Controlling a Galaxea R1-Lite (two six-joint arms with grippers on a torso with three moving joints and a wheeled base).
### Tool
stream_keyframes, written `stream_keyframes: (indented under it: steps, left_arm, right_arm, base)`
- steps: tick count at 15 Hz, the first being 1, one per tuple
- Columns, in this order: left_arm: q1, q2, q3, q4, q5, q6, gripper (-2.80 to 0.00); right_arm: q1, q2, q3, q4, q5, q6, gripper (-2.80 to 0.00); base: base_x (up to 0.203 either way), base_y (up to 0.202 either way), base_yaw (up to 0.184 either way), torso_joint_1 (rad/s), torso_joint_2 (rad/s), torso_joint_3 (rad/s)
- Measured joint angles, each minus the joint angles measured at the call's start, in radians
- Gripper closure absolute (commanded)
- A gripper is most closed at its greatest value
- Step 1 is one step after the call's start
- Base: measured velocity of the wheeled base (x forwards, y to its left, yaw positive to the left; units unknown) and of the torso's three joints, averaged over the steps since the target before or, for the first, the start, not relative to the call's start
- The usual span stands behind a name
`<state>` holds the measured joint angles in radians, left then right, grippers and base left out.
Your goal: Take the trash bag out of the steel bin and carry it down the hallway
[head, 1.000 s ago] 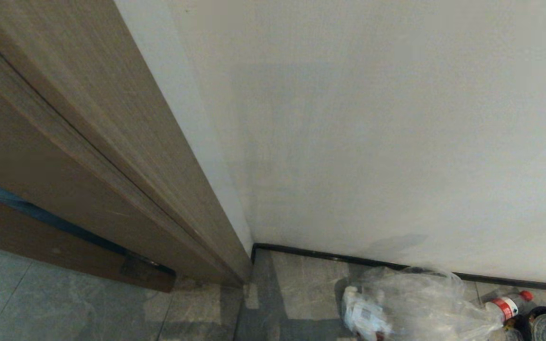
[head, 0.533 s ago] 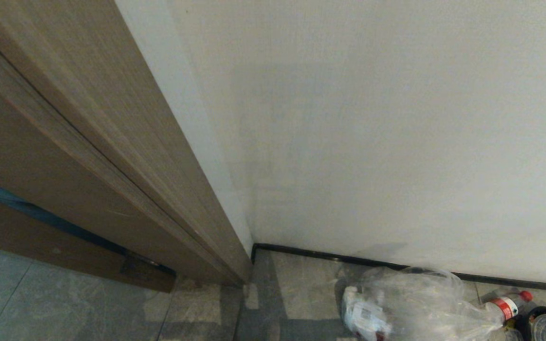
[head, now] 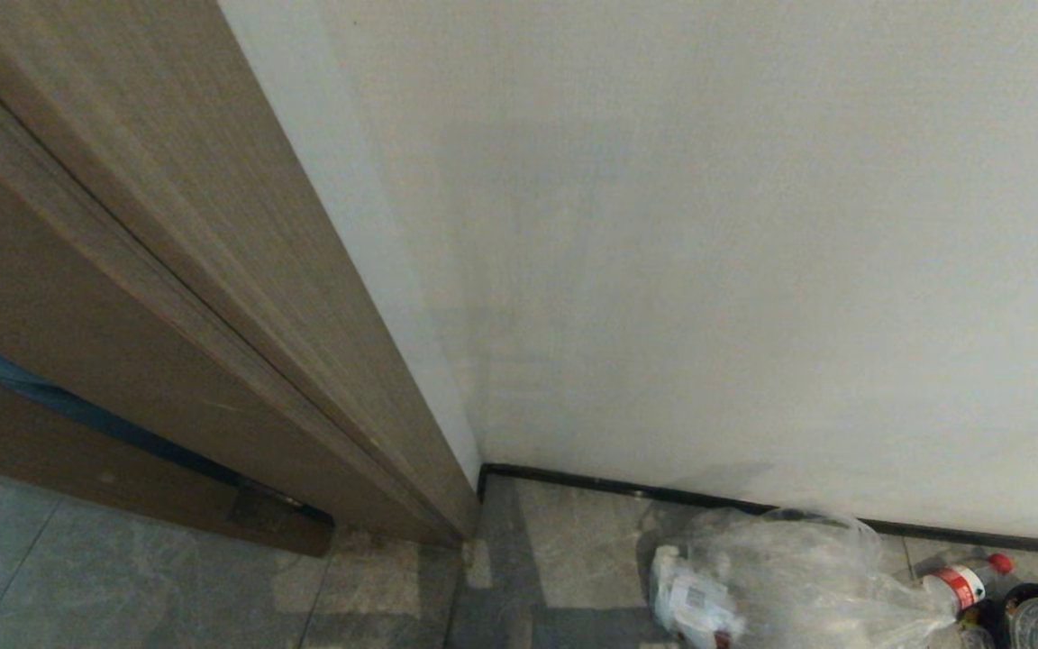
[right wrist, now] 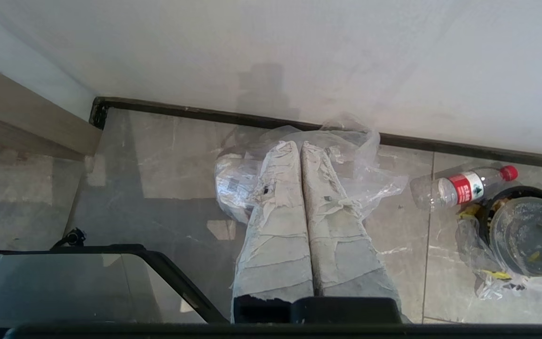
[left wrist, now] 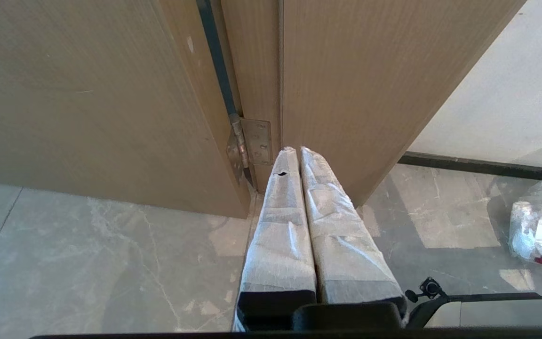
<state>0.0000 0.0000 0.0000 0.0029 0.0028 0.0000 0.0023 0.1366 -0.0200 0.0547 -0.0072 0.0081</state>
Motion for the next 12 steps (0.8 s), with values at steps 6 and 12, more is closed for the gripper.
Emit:
stream_keyframes:
  steps: [6,12]
  left_arm:
    - [0.0,0.0,0.0,0.001,0.0,0.0,0.0]
    - [0.0,0.0,0.0,0.0,0.0,0.0,0.0]
  right_arm:
    - [0.0,0.0,0.0,0.001,0.001,0.001,0.0]
    - [0.0,-0.003,0.0,0.0,0.0,0.007,0.0]
  base:
    - [0.0,0.0,0.0,0.0,0.0,0.0]
    - [0.0,0.0,0.0,0.0,0.0,0.0]
